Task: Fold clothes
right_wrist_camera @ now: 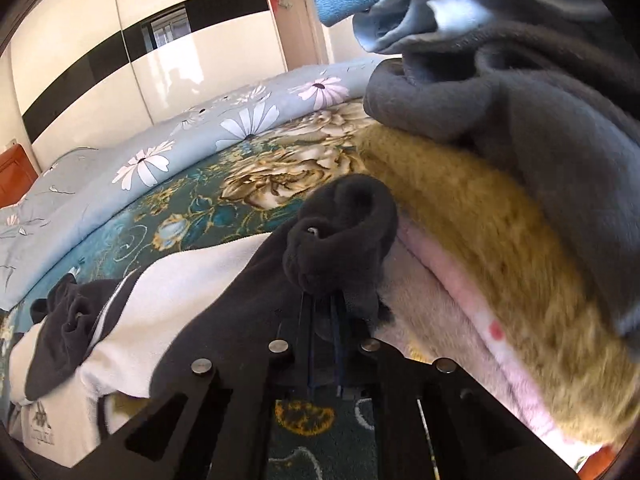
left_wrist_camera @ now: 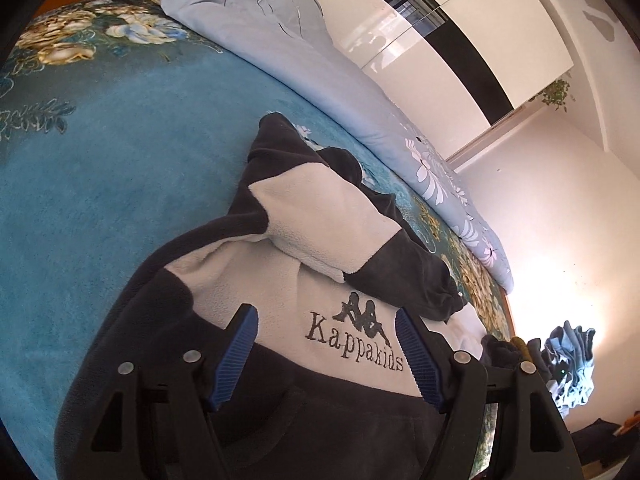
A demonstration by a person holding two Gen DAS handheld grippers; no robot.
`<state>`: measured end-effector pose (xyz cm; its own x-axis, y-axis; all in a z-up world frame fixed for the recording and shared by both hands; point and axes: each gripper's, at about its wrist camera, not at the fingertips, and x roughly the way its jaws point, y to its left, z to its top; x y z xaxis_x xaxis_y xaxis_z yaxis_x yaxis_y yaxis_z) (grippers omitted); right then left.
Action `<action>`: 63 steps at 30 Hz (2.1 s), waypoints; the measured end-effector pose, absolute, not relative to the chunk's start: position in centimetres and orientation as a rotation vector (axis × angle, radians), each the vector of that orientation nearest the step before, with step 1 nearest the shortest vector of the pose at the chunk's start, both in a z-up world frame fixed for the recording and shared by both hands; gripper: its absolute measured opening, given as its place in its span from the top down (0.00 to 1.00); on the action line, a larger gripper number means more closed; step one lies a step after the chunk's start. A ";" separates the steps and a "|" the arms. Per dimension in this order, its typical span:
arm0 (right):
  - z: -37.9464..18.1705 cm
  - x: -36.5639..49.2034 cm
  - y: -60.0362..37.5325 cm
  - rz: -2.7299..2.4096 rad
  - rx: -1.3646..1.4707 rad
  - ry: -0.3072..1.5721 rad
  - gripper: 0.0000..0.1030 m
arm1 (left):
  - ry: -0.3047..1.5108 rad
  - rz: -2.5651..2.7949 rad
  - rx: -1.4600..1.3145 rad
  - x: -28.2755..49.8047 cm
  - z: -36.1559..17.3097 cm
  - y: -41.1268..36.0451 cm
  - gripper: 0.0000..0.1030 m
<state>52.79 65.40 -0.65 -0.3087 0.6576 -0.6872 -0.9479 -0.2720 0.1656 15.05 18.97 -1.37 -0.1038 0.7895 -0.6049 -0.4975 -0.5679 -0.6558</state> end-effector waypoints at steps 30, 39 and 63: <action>-1.6 10.9 40.7 2.589 -1.179 0.389 0.98 | -0.628 1.871 -1.266 9.1 -4.3 7.8 0.27; 1.9 12.7 40.8 2.611 -1.127 0.362 0.80 | -0.663 1.863 -1.271 9.5 -4.3 6.8 0.27; 1.6 10.6 45.8 2.461 -1.101 0.752 0.79 | -0.671 1.800 -1.302 8.2 -5.8 6.7 0.27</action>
<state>10.60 45.76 1.64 -0.6416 0.0902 -0.7618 -0.5008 -0.8015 0.3268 8.21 6.73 -5.79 -0.1523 0.8401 -0.5206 -0.2945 -0.5414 -0.7875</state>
